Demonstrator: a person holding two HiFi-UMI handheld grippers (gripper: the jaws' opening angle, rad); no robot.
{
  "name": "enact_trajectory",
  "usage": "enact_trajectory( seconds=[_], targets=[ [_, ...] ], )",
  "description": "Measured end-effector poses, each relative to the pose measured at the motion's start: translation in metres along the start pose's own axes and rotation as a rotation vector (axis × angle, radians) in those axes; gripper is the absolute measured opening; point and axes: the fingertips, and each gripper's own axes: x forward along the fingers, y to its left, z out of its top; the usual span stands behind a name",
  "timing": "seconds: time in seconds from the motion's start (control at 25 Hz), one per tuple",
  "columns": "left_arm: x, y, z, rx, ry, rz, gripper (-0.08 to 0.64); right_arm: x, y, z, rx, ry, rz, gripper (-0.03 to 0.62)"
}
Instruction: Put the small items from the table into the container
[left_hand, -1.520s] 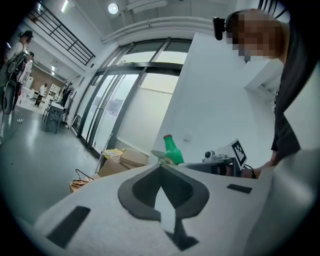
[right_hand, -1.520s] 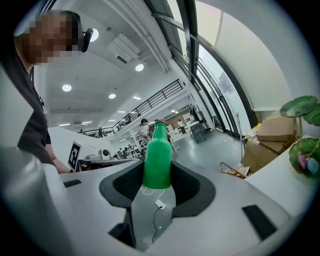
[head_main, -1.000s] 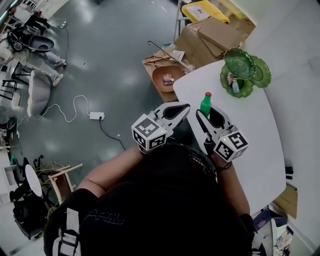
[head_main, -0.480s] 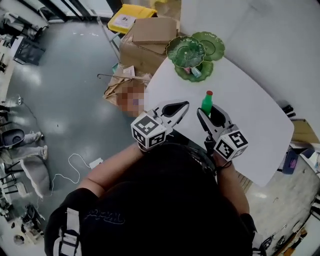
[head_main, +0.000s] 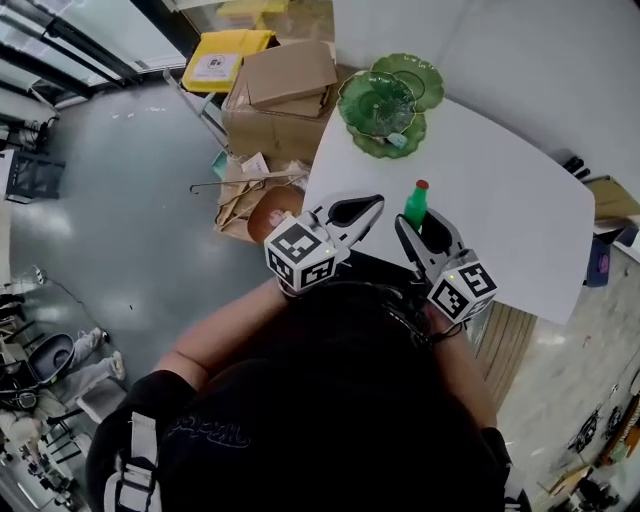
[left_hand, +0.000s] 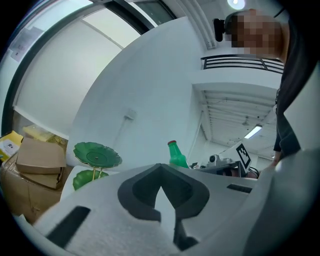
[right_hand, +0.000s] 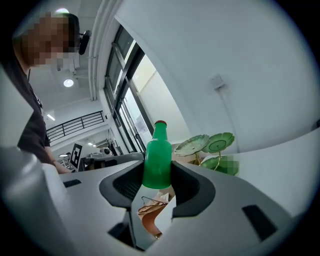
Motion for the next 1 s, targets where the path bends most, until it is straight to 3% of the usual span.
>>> enact_trajectory(
  seconds=[0.16, 0.56, 0.76, 1.0],
  targets=[
    [-0.014, 0.006, 0.001, -0.005, 0.000, -0.029, 0.005, 0.012, 0.018, -0.016, 0.008, 0.017, -0.007, 0.172],
    [-0.028, 0.028, 0.004, -0.010, 0.017, -0.023, 0.005, 0.056, 0.028, -0.010, 0.016, 0.031, 0.032, 0.173],
    [-0.021, 0.042, 0.008, -0.017, 0.012, 0.001, 0.005, 0.058, 0.008, -0.009, 0.030, 0.052, 0.014, 0.173],
    [0.001, 0.053, 0.008, -0.032, 0.012, 0.016, 0.005, 0.045, -0.043, -0.006, 0.084, 0.074, -0.068, 0.173]
  ],
)
